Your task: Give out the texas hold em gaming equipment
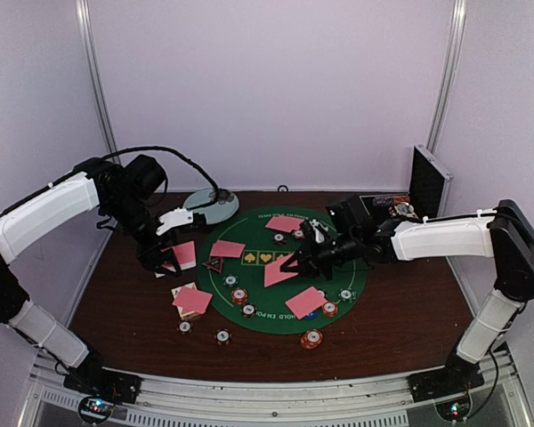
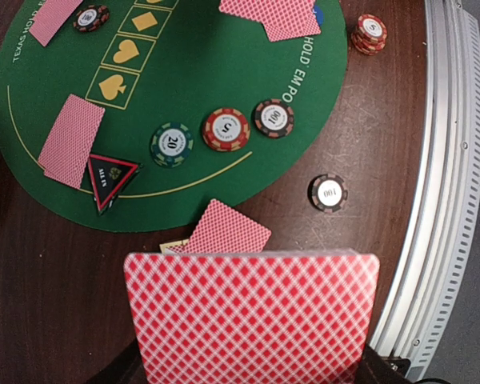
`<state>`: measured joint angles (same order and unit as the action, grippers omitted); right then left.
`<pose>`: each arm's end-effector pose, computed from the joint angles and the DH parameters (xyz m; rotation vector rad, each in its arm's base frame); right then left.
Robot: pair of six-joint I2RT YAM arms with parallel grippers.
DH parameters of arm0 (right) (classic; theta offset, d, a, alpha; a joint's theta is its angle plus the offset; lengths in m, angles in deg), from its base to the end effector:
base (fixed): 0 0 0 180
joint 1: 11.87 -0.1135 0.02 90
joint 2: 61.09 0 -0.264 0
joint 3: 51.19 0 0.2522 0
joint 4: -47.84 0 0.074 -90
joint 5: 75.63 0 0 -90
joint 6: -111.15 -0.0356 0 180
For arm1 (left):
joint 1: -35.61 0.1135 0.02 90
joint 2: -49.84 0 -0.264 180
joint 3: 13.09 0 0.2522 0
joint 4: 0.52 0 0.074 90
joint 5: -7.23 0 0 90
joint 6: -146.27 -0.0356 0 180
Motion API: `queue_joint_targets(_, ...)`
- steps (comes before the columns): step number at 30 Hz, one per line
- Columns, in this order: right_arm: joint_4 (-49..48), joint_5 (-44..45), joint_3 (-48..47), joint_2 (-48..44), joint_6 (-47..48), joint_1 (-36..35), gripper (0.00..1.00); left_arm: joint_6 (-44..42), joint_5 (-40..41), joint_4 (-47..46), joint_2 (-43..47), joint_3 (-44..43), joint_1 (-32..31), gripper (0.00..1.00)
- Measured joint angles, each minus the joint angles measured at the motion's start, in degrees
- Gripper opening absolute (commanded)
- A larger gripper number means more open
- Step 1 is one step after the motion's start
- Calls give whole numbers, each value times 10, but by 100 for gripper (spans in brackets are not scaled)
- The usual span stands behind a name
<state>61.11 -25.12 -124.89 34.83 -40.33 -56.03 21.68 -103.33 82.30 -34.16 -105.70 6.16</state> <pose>0.2449 0.2694 0.2218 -0.0836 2.6364 1.6272 0.2298 -0.1441 0.3105 1.5505 2.3460 -0.4919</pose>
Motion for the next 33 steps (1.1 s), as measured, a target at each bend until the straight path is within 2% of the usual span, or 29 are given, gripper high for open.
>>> queue_joint_targets(7,137,-3,35,-2,99,47,1,0,0,0,0,0,0,0)
queue_joint_targets(13,177,-4,40,4,141,59,5,0,0,0,0,0,0,0)
queue_joint_targets(21,215,2,40,31,176,59,19,0,-1,0,0,0,0,0)
queue_joint_targets(26,273,22,25,31,206,60,32,0,-1,0,0,0,0,0)
queue_joint_targets(33,359,69,-14,21,248,61,41,0,-2,0,0,0,0,0)
